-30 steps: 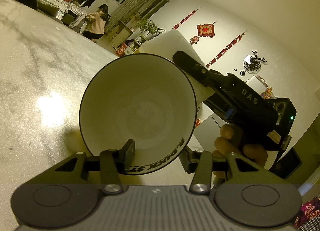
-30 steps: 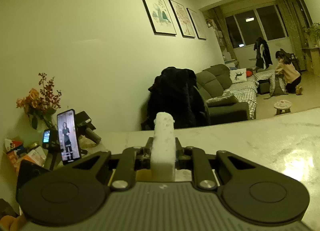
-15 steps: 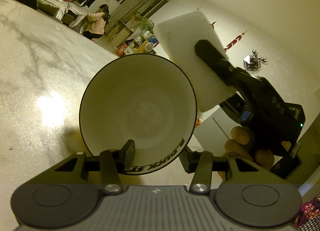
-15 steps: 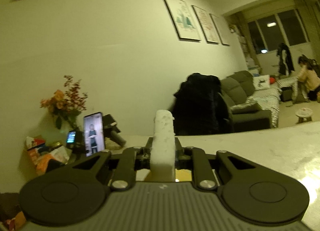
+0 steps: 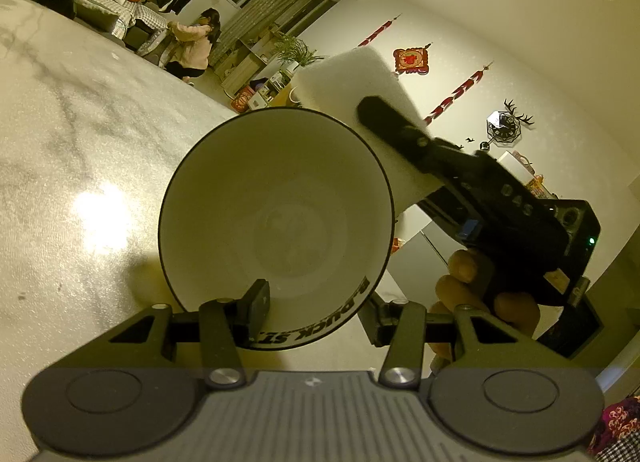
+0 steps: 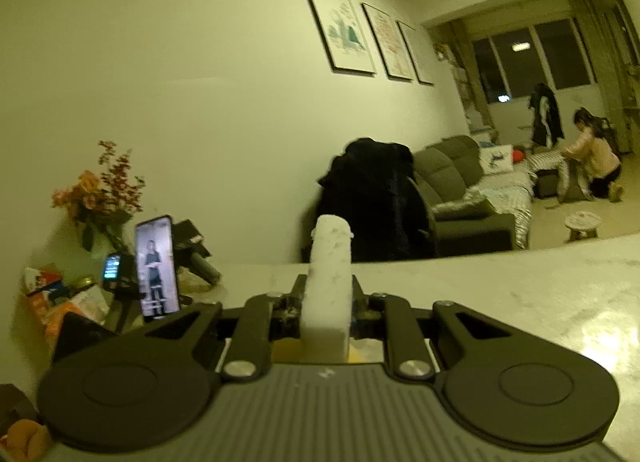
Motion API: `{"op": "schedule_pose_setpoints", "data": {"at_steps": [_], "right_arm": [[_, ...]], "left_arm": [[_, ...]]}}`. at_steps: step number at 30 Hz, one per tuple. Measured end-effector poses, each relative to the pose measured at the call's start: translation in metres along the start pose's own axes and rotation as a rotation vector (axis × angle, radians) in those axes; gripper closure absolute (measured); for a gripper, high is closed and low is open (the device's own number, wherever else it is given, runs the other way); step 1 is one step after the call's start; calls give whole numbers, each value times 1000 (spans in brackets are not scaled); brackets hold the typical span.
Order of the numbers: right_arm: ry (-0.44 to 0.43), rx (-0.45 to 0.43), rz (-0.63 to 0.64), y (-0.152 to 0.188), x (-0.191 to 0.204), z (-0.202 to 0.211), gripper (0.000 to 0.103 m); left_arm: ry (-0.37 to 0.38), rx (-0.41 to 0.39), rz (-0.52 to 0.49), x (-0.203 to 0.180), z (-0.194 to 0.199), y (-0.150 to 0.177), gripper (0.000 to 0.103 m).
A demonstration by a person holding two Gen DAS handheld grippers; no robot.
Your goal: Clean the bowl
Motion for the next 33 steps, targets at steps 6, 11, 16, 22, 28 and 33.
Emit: {"op": "schedule_pose_setpoints", "data": {"at_steps": [6, 11, 16, 22, 28, 33], "right_arm": [[14, 36, -52, 0, -11, -6, 84], [-35, 32, -57, 1, -8, -4, 83], [-104, 9, -45, -1, -1, 2, 83], [-135, 13, -38, -2, 4, 1, 83], [-91, 32, -63, -2, -4, -6, 83], [-96, 39, -55, -1, -4, -7, 84]], "left_arm": [[0, 0, 0, -1, 1, 0, 54], [1, 1, 0, -2, 0, 2, 54], [1, 1, 1, 0, 0, 2, 54], [3, 1, 1, 4, 2, 3, 53], [-3, 3, -4, 6, 0, 2, 53], [-4, 5, -9, 7, 0, 2, 53]]}}
Point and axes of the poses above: each gripper's, at about its wrist camera, not at the fingertips, and z roughly against the way its jaws point, x to its left, y to its underside, the point moved 4 cm from there along -z, roughly the way its jaws point, and after that the axes turned 15 degrees about x, right-handed, at the moved point
